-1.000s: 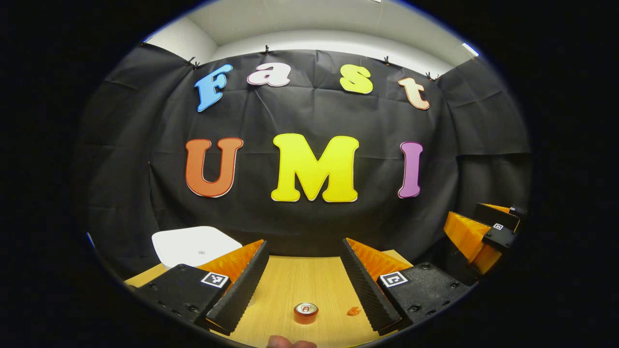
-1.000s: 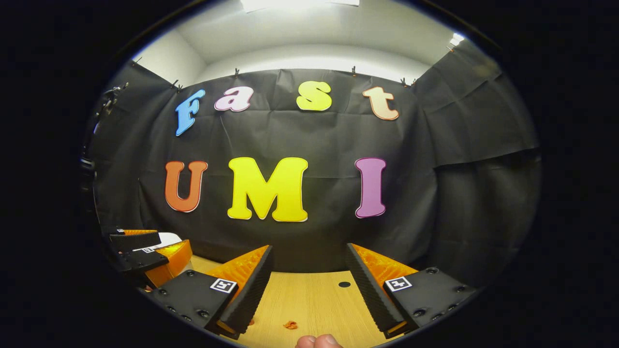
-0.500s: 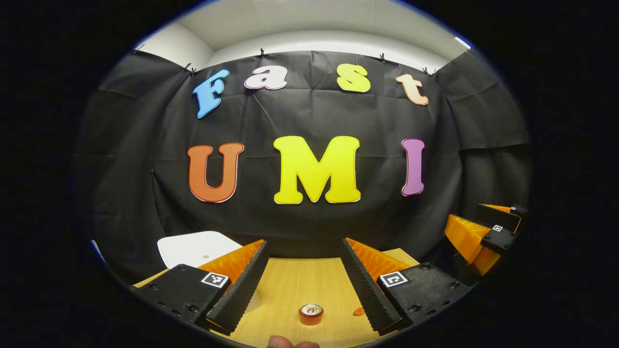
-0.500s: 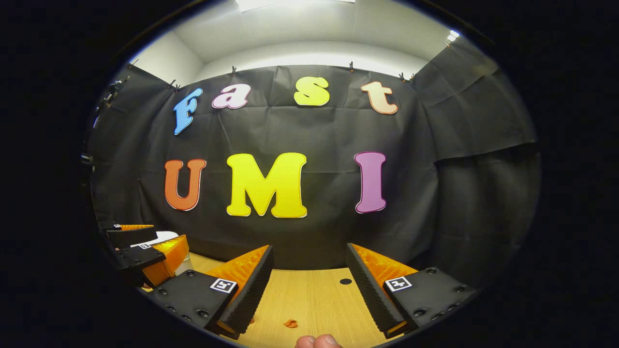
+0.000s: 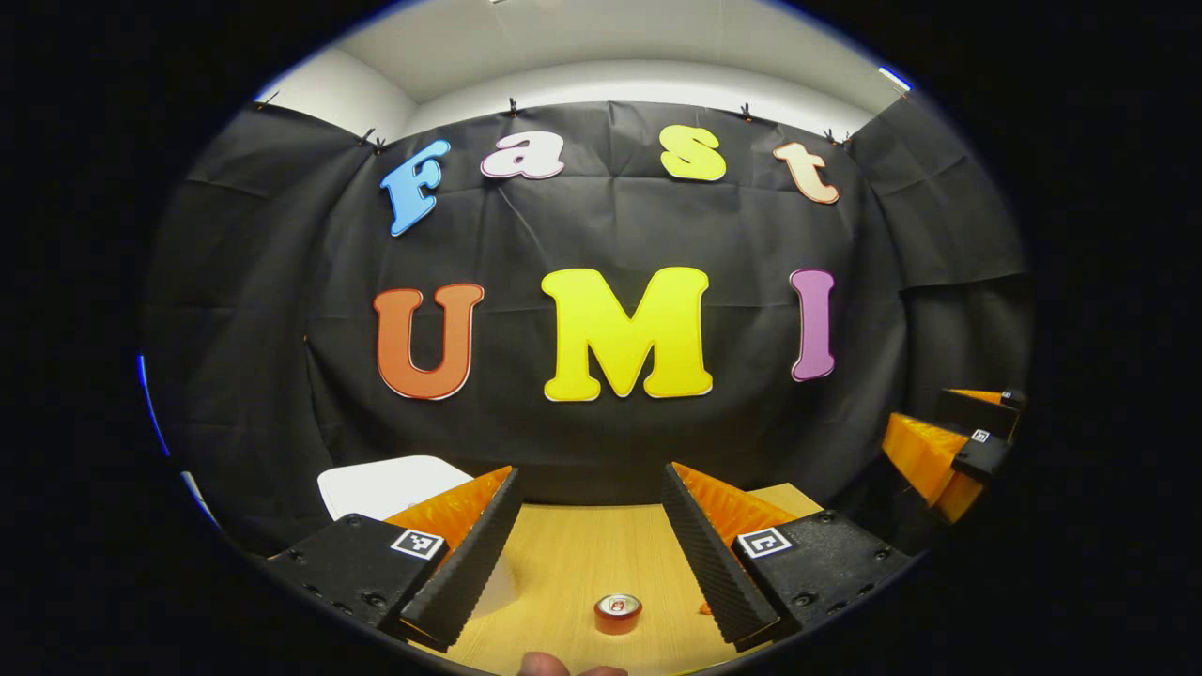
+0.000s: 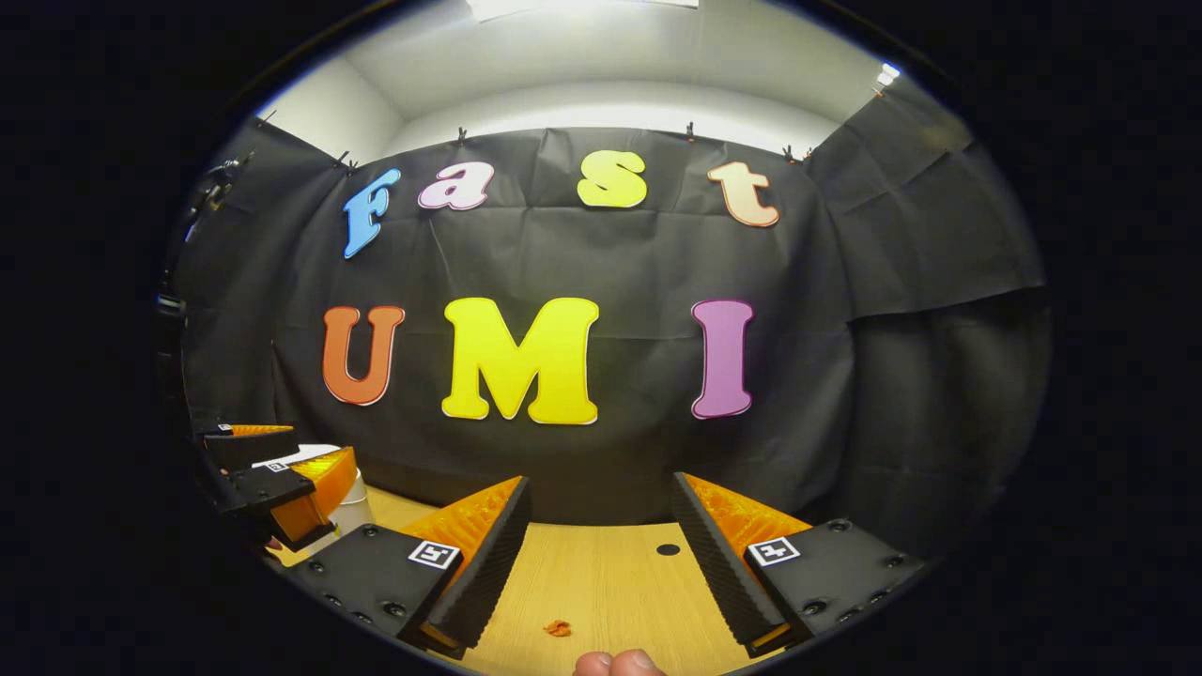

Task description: Press the lid of the desktop garbage bin to open it, pick up the crumpled paper on the desktop and throw it into the bin, then pick up the pop can on the desktop and drop it into the bin, and finally close the garbage bin lid.

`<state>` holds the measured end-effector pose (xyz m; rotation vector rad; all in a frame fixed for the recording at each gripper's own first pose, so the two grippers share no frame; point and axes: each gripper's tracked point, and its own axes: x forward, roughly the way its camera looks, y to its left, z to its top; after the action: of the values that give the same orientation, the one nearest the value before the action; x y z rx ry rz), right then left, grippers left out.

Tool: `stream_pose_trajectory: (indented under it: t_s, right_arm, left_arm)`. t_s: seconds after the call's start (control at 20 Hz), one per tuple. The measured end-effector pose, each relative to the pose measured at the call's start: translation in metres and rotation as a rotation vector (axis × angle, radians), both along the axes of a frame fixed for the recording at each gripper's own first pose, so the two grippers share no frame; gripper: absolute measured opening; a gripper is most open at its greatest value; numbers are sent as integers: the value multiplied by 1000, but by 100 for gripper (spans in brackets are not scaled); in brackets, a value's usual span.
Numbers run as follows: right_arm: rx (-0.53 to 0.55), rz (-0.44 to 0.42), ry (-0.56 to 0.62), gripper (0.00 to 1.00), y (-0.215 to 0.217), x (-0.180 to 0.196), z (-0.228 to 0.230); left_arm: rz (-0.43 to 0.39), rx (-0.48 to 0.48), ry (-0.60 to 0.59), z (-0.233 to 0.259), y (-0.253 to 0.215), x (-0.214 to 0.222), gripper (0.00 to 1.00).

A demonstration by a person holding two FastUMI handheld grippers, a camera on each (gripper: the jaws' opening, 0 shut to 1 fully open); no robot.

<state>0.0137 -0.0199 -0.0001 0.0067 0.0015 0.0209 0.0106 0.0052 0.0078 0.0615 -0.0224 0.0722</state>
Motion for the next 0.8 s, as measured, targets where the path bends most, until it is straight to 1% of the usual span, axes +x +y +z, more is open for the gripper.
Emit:
stream_pose_trajectory:
  t_s: [0.35, 0.65, 0.7, 0.75, 0.8]
  right_arm:
    - [8, 6, 12, 95, 1, 2, -3]
    - [-18, 5, -1, 95, -6, 1, 2]
    - [-18, 1, -1, 95, -8, 2, 3]
    - [-17, -1, 0, 95, -9, 2, 2]
    - [-17, -7, 1, 95, -12, 2, 3]
  left_arm:
    - [92, -1, -31, 12, 38, 8, 97]
    - [210, -7, -36, 15, 86, 19, 96]
    - [233, -1, -33, 14, 95, 22, 100]
    - [255, 4, -31, 15, 104, 24, 95]
    - [277, 3, -27, 14, 112, 27, 94]
